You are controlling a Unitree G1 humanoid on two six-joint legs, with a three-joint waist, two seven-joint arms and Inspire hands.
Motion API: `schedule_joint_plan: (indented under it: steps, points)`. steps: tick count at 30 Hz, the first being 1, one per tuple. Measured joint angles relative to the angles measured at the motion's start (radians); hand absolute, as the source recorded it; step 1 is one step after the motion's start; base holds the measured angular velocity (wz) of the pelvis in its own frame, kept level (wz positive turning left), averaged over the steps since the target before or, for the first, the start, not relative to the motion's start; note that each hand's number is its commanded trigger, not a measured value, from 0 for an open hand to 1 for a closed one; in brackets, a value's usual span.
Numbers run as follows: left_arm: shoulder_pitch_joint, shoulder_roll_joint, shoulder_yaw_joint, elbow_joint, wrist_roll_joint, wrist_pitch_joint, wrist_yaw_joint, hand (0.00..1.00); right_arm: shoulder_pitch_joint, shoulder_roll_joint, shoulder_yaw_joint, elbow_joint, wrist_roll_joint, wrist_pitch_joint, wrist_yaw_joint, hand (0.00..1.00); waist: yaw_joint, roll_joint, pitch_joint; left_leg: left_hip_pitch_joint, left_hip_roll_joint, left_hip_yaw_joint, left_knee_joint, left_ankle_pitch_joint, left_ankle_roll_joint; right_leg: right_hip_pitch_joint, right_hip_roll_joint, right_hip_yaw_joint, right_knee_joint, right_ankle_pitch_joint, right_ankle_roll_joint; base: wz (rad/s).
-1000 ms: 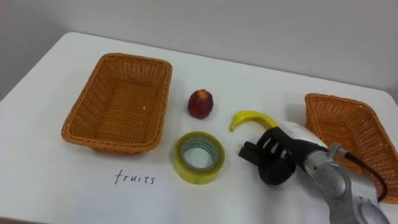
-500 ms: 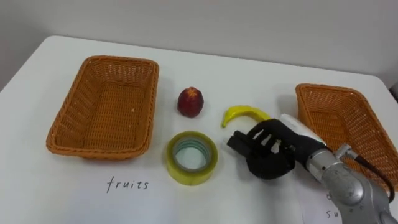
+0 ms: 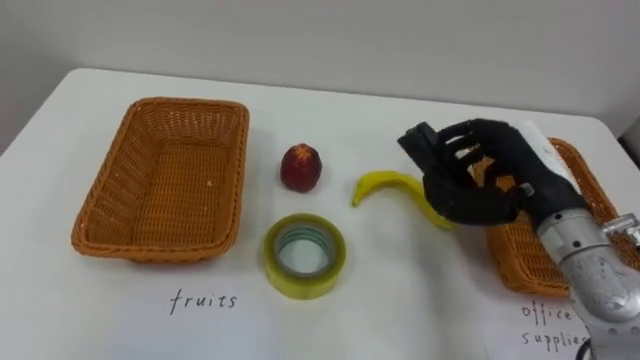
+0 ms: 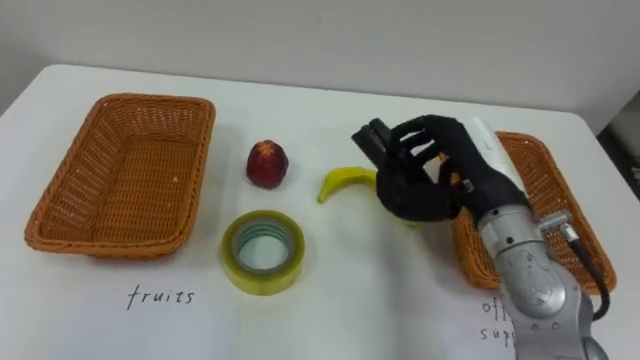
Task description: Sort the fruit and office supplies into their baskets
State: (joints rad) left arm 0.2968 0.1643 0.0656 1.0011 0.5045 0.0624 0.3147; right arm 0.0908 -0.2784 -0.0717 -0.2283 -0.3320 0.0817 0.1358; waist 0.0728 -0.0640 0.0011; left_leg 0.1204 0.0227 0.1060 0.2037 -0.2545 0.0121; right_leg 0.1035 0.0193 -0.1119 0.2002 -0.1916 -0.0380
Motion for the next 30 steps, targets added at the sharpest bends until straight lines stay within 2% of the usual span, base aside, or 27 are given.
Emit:
schedule_joint_plan:
  steps: [5,9,13,19,26,30]
  points:
    - [0.01,0.0,0.0,0.0,-0.001,0.0,0.0,0.0,0.0,-0.001,0.0,0.001,0.059,-0.01,-0.093,1.0,-0.01,0.001,-0.0032,-0.001,-0.001,0.0,0.002,0.002,-0.001,0.003,-0.001,0.0,-0.013,0.0,0.0,0.02]
    - [0.01,0.0,0.002,-0.001,-0.001,-0.008,-0.001,0.0,0.0,-0.004,-0.001,0.001,0.096,-0.039,-0.171,1.0,-0.015,-0.009,-0.0039,0.014,-0.001,0.0,0.002,0.003,-0.002,0.017,-0.001,0.0,-0.016,0.0,0.0,0.0]
    - [0.01,0.005,0.015,-0.01,0.002,-0.028,0.001,0.0,0.0,-0.004,-0.035,0.001,0.095,-0.073,-0.231,1.0,-0.019,-0.023,0.001,0.013,-0.001,0.0,0.0,0.003,-0.002,0.017,0.0,0.003,-0.018,0.0,0.0,0.0]
    - [0.019,0.005,0.017,-0.01,0.007,-0.029,0.01,0.0,0.01,-0.008,-0.071,0.016,0.097,-0.107,-0.303,1.0,-0.041,-0.028,0.0007,0.019,0.0,0.002,-0.005,0.003,-0.002,0.02,0.001,0.002,-0.021,0.0,0.0,0.0]
    - [0.028,0.006,0.021,-0.023,0.008,-0.024,0.008,0.0,0.028,-0.026,-0.079,0.034,0.099,-0.106,-0.357,1.0,-0.047,-0.028,-0.0005,0.024,0.0,0.003,-0.008,0.003,-0.002,0.023,0.0,0.001,-0.015,0.0,0.0,0.0]
    - [0.027,0.006,0.051,-0.022,0.007,-0.02,0.01,0.0,0.029,-0.034,-0.109,0.09,0.142,-0.106,-0.391,1.0,-0.046,-0.034,-0.0039,0.032,-0.001,0.005,-0.008,0.003,-0.002,0.024,0.001,0.002,-0.014,-0.001,0.001,0.0]
